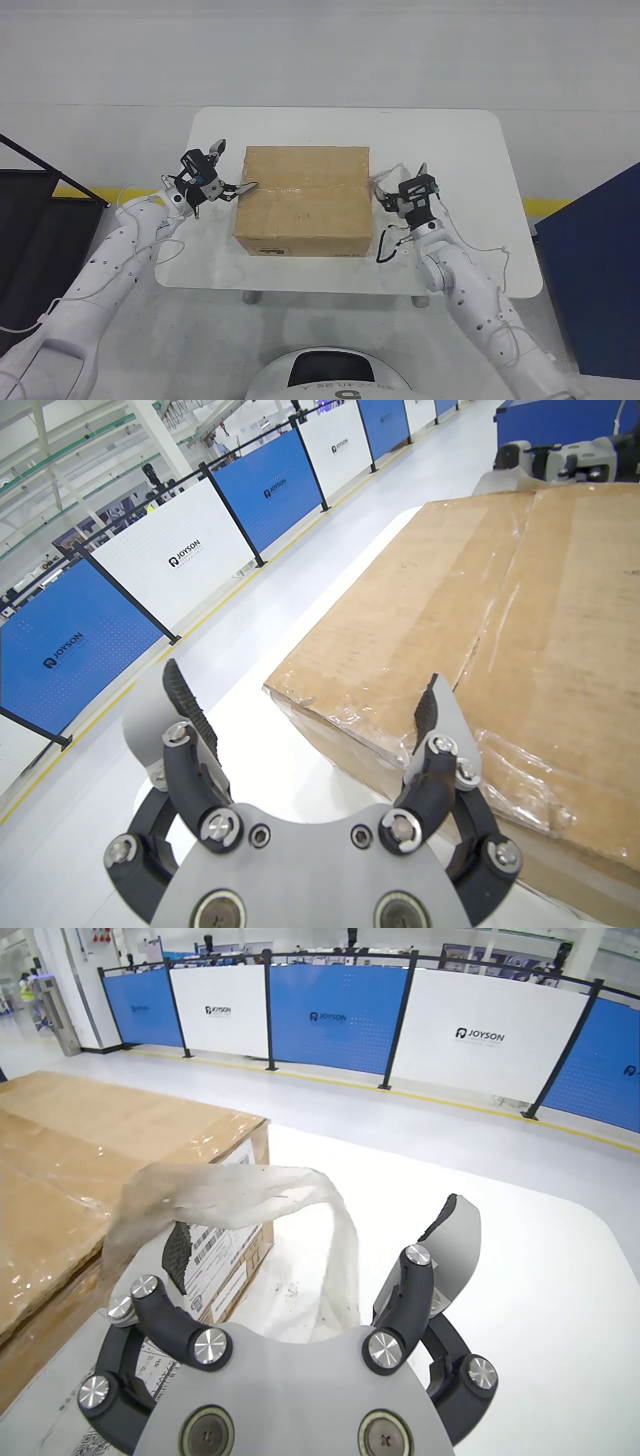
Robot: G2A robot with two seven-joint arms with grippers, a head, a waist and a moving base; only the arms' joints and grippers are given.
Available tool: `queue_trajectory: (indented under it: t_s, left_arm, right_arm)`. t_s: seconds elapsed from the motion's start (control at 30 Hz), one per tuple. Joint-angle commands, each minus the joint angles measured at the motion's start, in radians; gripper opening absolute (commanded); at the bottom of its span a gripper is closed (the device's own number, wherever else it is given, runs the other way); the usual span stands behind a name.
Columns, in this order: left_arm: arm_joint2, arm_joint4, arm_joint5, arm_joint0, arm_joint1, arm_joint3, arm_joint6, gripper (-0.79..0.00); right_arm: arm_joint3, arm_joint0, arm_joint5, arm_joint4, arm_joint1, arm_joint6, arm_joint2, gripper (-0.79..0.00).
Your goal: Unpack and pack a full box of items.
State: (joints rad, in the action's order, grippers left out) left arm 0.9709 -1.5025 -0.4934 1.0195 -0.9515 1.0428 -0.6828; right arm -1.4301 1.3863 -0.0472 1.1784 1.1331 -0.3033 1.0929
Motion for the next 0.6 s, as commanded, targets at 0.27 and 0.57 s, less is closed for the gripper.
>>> queue_trajectory:
  t_s: [0.27,0.57]
  left_arm:
    - [0.000,0.000,0.000,0.000,0.000,0.000,0.000,0.000]
    - [0.000,0.000,0.000,0.000,0.000,0.000,0.000,0.000]
  right_arm:
    - [-0.105,0.120,-0.063,-0.033,-0.006,-0.075,0.108,0.000]
    - [-0.292,0.218,-0.121,0.030,-0.006,-0.008,0.133,0.000]
